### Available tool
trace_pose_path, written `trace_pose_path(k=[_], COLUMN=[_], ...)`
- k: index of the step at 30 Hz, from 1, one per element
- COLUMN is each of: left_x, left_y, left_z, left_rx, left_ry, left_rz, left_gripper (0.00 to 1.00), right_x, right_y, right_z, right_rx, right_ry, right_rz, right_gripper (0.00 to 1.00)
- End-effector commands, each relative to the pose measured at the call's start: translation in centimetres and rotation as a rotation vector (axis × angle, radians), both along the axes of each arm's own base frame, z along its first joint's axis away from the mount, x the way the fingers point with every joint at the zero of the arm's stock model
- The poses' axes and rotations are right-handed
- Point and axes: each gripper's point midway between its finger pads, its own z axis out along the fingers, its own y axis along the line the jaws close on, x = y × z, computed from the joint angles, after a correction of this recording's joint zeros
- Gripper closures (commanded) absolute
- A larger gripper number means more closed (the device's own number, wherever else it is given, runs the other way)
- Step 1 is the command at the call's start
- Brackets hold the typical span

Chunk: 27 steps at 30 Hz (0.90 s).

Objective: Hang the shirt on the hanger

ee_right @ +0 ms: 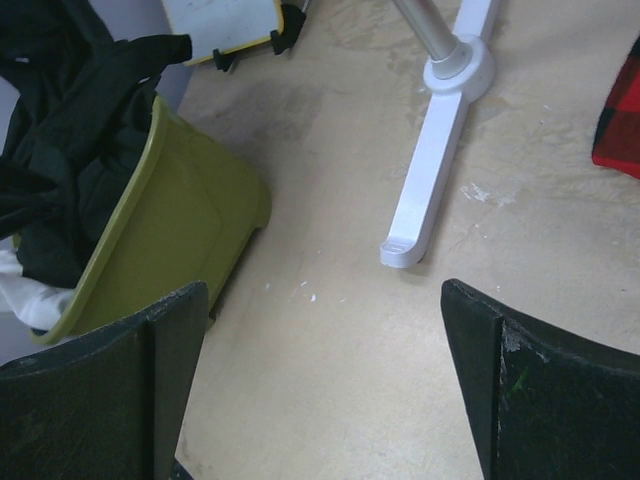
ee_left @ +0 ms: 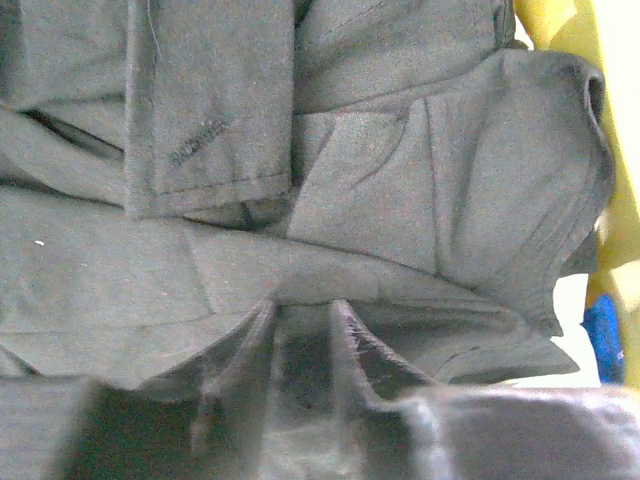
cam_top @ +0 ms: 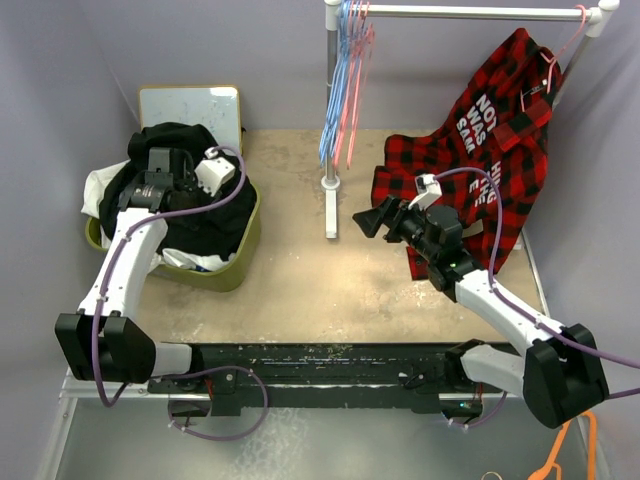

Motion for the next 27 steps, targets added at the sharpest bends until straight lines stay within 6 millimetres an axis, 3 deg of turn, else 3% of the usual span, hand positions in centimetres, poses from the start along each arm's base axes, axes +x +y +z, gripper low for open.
trace_pose_path(k=[1,3,7,10,14,15,17,18,21,27], left_x=[0.6,0.0,-2.3,-4.3,-6.1,-6.3,-5.7,-5.1,-3.6,-1.6], left_y=[-0.2,-1.0,-2.3,-2.5,-3.0,-3.0,-2.3,-1.8,-1.2,0.0], left_z=[1.8,4.4,12.3,14.5,13.4,12.2,9.1,7.6,4.7,2.5], left_rx=[-0.01,-0.05,-0.127,-0.142,-0.154,-0.139,-0.083,-0.054,-0.014,0.065], left_ry=[-0.053,-0.09,-0.276,-0.319,-0.283,-0.251,-0.187,-0.162,-0.077,-0.07], left_rz=[0.001,-0.02,-0.066,-0.072,-0.118,-0.136,-0.148,-0.138,-0.13,-0.125], left_gripper=[1.0,1.0,1.0,1.0,1.0,0.88,0.22,0.02,0.01,0.01], right_x=[-1.0,-1.4,-3.9,-5.0,-4.5,-4.4,-4.4,-4.4,-4.9,-5.0], right_y=[1.2,1.7,4.5,6.7,8.4,8.8,9.6,9.8,10.2,9.4], right_z=[2.7,3.5,6.1,6.6,6.3,6.3,6.4,6.6,8.2,9.3], right_rx=[0.013,0.016,0.016,-0.06,-0.103,-0.095,-0.069,-0.049,0.022,0.021], right_ry=[-0.11,-0.141,-0.273,-0.33,-0.326,-0.326,-0.325,-0.328,-0.343,-0.368], right_rz=[0.105,0.147,0.344,0.407,0.42,0.427,0.441,0.447,0.461,0.421], right_gripper=[0.0,0.0,0.0,0.0,0.0,0.0,0.0,0.0,0.0,0.0])
